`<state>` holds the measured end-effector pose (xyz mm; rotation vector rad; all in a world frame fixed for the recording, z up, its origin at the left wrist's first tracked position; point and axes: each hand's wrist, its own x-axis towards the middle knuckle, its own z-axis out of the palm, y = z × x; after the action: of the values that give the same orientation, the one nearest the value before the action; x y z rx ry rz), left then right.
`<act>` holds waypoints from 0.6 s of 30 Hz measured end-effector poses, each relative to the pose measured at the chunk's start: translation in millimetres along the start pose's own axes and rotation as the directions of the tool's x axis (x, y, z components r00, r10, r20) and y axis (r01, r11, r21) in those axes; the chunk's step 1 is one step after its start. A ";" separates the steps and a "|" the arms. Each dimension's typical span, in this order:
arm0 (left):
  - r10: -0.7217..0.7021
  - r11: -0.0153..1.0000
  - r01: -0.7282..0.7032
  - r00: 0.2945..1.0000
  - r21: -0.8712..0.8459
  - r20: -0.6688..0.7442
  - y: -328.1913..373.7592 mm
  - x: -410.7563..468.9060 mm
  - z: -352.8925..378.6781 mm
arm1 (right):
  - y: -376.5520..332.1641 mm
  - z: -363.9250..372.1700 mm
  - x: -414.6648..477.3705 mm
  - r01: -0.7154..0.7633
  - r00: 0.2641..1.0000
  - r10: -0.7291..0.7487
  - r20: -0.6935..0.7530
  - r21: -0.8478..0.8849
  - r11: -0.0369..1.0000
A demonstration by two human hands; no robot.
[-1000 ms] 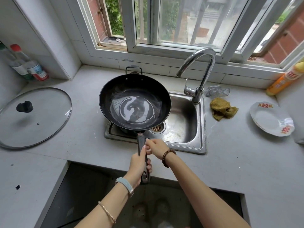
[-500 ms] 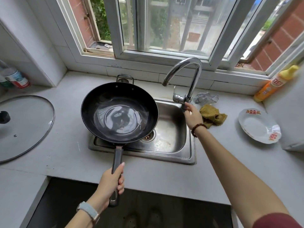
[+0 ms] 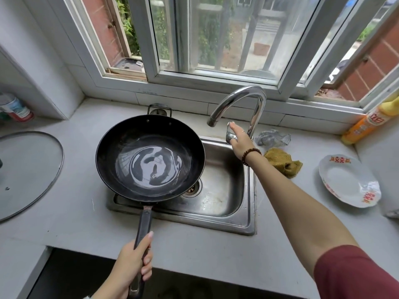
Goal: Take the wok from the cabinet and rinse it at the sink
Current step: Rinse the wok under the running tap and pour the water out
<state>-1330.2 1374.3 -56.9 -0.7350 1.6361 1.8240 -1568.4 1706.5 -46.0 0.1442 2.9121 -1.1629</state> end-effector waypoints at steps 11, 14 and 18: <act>-0.043 0.999 0.043 0.999 -0.002 -0.001 5.0 -5.2 -2.2 | 13.8 12.2 28.1 0.140 0.990 -0.130 0.058 -0.232 0.963; -0.037 0.999 0.037 0.999 -0.017 0.002 4.5 -6.1 -2.4 | 15.5 19.5 35.9 0.145 0.988 -0.124 0.088 -0.294 0.945; -0.029 1.000 0.029 0.999 0.009 0.023 6.0 -9.2 -2.5 | 18.2 26.9 43.0 0.101 0.991 -0.063 0.117 -0.352 0.931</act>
<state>-1328.2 1370.7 -46.4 -0.7275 1.6095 1.7977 -1610.5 1704.8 -79.6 -0.0402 2.9959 -0.6048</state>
